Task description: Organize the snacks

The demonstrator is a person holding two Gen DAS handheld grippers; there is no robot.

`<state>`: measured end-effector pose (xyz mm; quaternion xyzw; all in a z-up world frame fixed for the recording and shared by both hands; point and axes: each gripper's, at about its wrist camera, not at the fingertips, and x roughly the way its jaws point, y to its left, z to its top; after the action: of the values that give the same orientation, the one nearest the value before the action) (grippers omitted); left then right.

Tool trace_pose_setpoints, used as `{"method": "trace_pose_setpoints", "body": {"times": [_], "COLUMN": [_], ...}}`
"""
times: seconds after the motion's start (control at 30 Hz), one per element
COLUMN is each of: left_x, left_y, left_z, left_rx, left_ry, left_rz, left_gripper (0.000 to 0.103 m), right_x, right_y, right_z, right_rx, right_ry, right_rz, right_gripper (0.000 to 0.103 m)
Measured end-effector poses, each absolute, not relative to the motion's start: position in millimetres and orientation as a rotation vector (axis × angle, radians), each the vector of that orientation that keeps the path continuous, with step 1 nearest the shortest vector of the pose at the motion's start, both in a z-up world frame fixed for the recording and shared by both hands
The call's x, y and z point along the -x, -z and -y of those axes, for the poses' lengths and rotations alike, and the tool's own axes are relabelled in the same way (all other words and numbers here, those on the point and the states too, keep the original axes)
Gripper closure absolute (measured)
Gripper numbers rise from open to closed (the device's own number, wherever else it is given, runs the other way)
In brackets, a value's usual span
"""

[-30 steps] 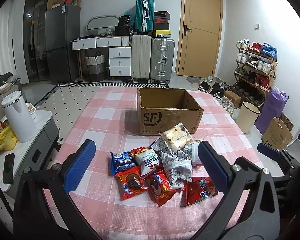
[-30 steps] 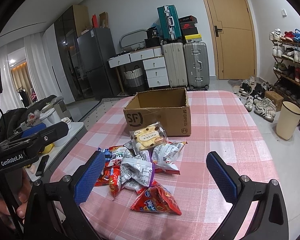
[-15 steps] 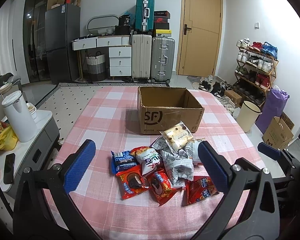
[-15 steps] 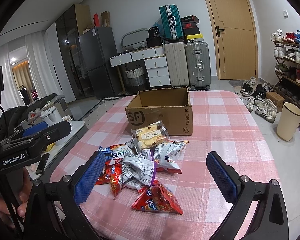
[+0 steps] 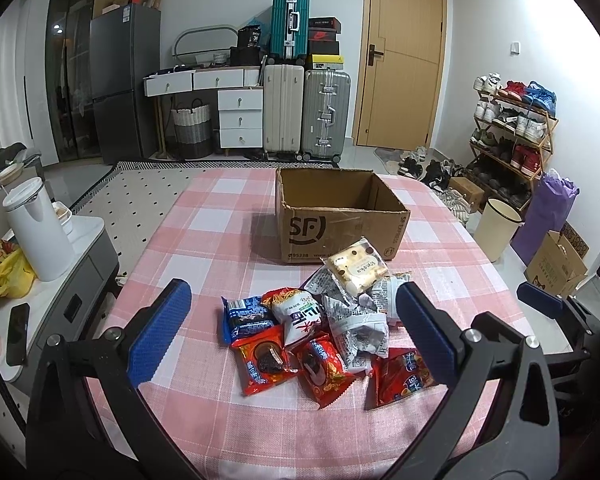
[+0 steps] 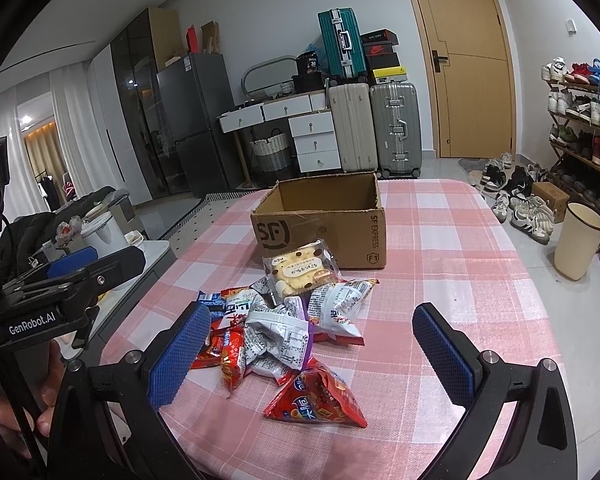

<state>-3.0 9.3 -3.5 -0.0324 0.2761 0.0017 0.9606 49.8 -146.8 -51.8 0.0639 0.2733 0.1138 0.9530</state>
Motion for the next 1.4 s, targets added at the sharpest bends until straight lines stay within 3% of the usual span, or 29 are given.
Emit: {"method": "trace_pose_setpoints", "body": {"times": [0.7, 1.4], "left_x": [6, -4], "left_y": [12, 49], "left_z": [-7, -24], "left_rx": [0.068, 0.137], "left_ry": [-0.007, 0.011], "left_rz": [-0.567, -0.641], "left_gripper": [0.001, 0.001], "right_x": [-47, -74], "right_y": [64, 134], "right_z": [150, 147], "right_rx": [-0.116, -0.105], "right_ry": [-0.284, -0.358], "right_rz": [-0.577, -0.752], "right_gripper": [0.0, 0.0]}}
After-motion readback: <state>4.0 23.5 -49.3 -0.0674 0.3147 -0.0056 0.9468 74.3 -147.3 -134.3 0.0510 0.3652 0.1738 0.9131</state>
